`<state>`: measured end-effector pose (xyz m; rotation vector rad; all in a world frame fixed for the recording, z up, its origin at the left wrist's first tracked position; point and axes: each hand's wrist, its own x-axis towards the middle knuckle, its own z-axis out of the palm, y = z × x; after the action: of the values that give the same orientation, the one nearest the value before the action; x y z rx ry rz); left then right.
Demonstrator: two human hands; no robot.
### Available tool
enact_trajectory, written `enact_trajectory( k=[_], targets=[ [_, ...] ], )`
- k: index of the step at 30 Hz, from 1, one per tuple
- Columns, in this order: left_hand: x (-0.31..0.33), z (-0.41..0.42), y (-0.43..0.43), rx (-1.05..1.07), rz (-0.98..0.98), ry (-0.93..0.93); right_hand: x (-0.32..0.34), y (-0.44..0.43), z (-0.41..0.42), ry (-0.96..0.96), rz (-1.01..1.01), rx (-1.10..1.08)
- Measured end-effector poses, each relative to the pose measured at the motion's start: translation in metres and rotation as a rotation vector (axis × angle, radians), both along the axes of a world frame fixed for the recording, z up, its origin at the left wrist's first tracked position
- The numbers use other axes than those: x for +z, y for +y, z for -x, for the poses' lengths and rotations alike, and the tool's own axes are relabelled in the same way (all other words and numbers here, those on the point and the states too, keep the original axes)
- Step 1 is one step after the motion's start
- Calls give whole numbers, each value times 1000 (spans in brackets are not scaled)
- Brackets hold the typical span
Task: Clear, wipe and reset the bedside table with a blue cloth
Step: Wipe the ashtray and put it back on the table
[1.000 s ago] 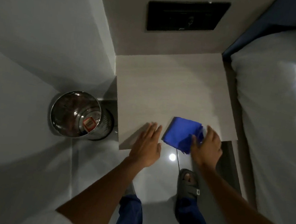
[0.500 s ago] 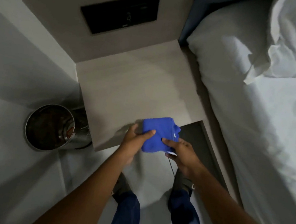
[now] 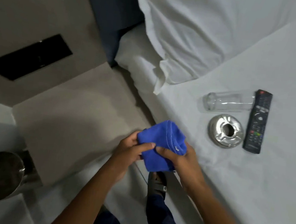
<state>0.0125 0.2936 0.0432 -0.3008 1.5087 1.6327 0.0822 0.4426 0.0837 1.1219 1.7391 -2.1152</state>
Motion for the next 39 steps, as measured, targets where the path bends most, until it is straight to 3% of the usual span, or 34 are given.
enact_trajectory(
  k=[6, 10, 12, 14, 17, 20, 25, 28, 32, 36, 39],
  targets=[
    [13, 20, 98, -229, 125, 165, 27, 85, -5, 63, -320, -100],
    [12, 12, 154, -336, 317, 393, 45, 131, -21, 130, -828, -95],
    [16, 5, 177, -387, 342, 426, 35, 149, -21, 162, -1053, -68],
    [19, -1, 196, -345, 329, 382, 11, 160, -19, 126, -1146, 115],
    [20, -7, 209, -174, 264, 179, -23, 156, -26, 5, -1120, 366],
    [16, -9, 209, -146, 165, 63, -24, 149, -38, 18, -959, 307],
    [11, -20, 190, -65, 17, -41, -19, 137, -35, 148, -854, 320],
    [11, -19, 160, 8, -33, -33, -16, 118, -22, 305, -914, 467],
    [0, -12, 97, 266, -84, -96, -1, 75, -4, 531, -823, 647],
    [-9, -3, 32, 511, -183, -230, 1, 29, 0, 614, -809, 838],
    [-10, 0, -8, 589, -153, -145, -7, 3, 3, 634, -830, 996]
  ],
)
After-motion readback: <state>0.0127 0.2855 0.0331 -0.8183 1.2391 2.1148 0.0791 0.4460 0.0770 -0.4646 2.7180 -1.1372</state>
